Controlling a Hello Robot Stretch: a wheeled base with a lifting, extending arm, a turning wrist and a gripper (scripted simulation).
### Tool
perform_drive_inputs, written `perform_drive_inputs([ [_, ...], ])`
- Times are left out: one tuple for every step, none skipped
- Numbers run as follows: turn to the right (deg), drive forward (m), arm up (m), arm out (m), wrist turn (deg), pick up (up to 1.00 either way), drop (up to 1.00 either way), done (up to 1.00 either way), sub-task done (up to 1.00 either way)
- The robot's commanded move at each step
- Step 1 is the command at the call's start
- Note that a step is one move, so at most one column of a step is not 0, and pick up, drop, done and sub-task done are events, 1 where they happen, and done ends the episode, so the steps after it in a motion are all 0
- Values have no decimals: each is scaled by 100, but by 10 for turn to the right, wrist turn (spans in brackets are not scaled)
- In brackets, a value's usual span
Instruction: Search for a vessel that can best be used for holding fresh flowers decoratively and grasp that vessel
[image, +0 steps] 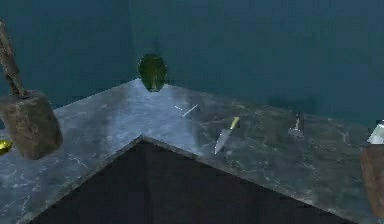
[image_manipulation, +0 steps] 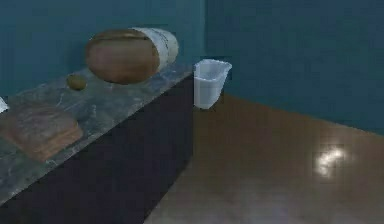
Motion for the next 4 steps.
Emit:
perform_drive_inputs([
  [-450,0,0,0,0,0,0,0,0],
  [-450,0,0,0,0,0,0,0,0],
  [-90,0,0,0,0,0,0,0,0],
  [450,0,0,0,0,0,0,0,0],
])
